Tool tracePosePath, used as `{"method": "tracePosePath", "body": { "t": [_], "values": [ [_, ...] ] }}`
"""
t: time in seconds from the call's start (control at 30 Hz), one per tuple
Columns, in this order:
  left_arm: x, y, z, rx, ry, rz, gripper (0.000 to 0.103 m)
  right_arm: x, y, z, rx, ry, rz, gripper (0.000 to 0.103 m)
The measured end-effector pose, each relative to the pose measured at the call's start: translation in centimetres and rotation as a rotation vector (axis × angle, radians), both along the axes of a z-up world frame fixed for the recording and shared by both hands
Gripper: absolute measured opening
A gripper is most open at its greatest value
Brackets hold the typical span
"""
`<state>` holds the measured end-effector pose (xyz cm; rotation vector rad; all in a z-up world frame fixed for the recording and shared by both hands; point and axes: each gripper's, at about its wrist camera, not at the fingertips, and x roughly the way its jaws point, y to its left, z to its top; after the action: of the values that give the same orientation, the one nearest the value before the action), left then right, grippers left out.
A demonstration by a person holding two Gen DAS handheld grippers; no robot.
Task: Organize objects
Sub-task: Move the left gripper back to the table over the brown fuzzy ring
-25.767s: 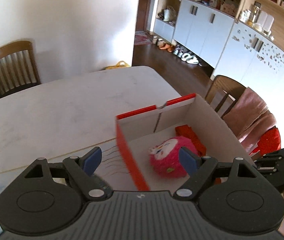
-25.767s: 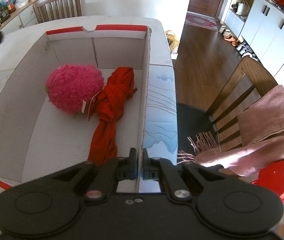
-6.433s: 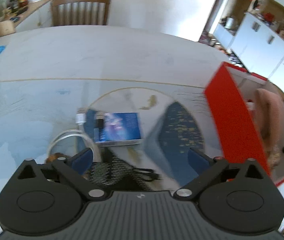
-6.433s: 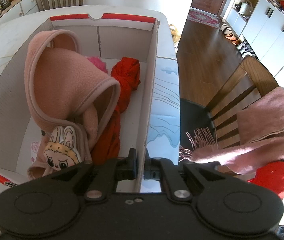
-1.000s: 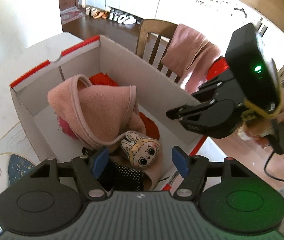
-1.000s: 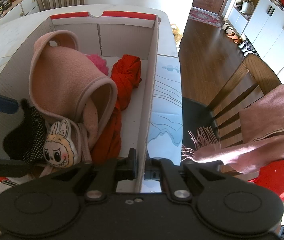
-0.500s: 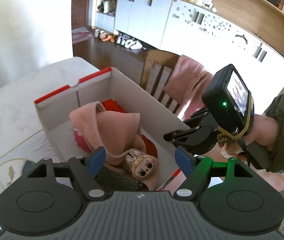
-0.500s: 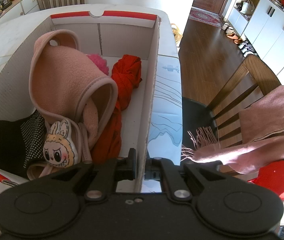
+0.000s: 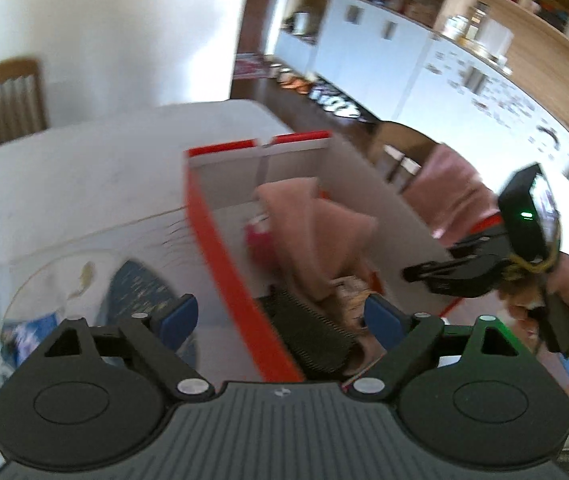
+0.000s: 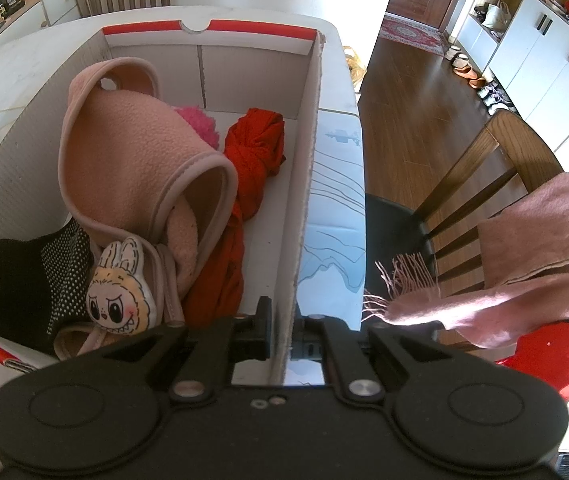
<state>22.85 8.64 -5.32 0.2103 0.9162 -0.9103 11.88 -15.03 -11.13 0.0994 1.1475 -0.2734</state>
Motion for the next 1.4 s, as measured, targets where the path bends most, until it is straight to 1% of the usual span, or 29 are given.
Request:
{"method": "tracePosePath", "body": {
  "t": [0.07, 0.13, 0.33, 0.4, 0.5, 0.7, 0.87, 1.1, 1.17, 1.3, 1.37, 1.4],
  "values": [
    [0.6, 1.1, -0.7, 0.008, 0.01, 0.044, 0.095, 0.0, 0.0, 0.0, -0.001, 0.001, 0.0, 0.006],
    [1.0, 2.2, -1.4, 0.028, 0.003, 0.089, 0.1, 0.0, 0.0, 0.0, -0.002, 0.003, 0.0, 0.006],
    [2.9, 5.8, -3.3, 0.066, 0.02, 0.233, 0.101, 0.0, 0.1, 0.0, -0.004, 0.007, 0.0, 0.006],
    [3.7, 7.2, -3.7, 0.087, 0.013, 0.281, 0.101, 0.0, 0.1, 0.0, -0.006, 0.008, 0.001, 0.006],
    [5.1, 9.8, -4.4, 0.13, -0.002, 0.36, 0.102, 0.0, 0.0, 0.0, -0.008, 0.012, 0.004, 0.006],
    [7.7, 15.4, -5.9, 0.198, 0.029, 0.501, 0.102, 0.1, 0.0, 0.0, -0.013, 0.017, 0.007, 0.007],
    [9.2, 18.4, -7.2, 0.244, 0.044, 0.577, 0.102, 0.1, 0.0, -0.1, -0.015, 0.02, 0.008, 0.007],
    [10.8, 20.7, -9.2, 0.274, 0.091, 0.667, 0.102, 0.1, 0.0, -0.1, -0.018, 0.022, 0.007, 0.007],
    [11.2, 21.3, -9.7, 0.268, 0.115, 0.692, 0.102, 0.2, 0.0, -0.1, -0.017, 0.022, 0.006, 0.007],
    [11.8, 22.0, -10.6, 0.255, 0.162, 0.724, 0.1, 0.1, 0.0, -0.1, -0.018, 0.022, 0.006, 0.007],
    [11.9, 22.2, -10.7, 0.25, 0.17, 0.733, 0.094, 0.2, 0.0, -0.1, -0.018, 0.022, 0.006, 0.007],
    [11.9, 22.3, -10.8, 0.255, 0.174, 0.738, 0.086, 0.2, 0.0, -0.1, -0.018, 0.022, 0.007, 0.007]
  ]
}}
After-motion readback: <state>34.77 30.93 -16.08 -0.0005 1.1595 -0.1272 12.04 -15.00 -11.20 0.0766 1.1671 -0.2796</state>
